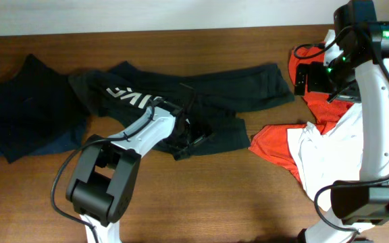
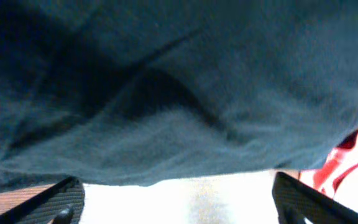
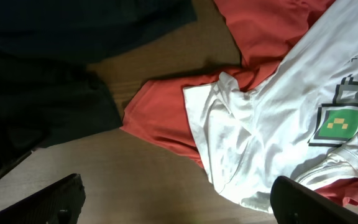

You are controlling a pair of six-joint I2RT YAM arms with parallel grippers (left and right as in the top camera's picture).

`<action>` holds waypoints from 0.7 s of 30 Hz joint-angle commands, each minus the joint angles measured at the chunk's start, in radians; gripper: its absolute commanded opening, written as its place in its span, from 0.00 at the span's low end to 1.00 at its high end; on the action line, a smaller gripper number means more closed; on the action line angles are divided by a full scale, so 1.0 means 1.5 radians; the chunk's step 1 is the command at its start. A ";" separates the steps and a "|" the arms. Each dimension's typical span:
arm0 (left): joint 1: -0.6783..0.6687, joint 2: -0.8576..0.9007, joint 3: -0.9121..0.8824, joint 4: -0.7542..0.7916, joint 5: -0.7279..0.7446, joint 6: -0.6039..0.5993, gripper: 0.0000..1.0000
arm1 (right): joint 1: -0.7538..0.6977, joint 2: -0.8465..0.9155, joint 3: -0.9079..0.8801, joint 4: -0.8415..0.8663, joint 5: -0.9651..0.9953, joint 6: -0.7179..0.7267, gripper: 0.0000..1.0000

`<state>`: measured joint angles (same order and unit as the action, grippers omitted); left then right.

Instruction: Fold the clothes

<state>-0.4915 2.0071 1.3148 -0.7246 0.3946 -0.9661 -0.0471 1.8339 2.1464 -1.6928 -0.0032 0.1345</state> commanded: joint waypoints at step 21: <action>0.125 0.025 -0.004 -0.210 -0.213 0.148 0.00 | -0.005 0.004 0.001 -0.004 0.012 0.001 0.99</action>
<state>-0.3637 2.0193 1.3197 -0.9848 0.1837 -0.8558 -0.0471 1.8339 2.1464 -1.6928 -0.0032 0.1318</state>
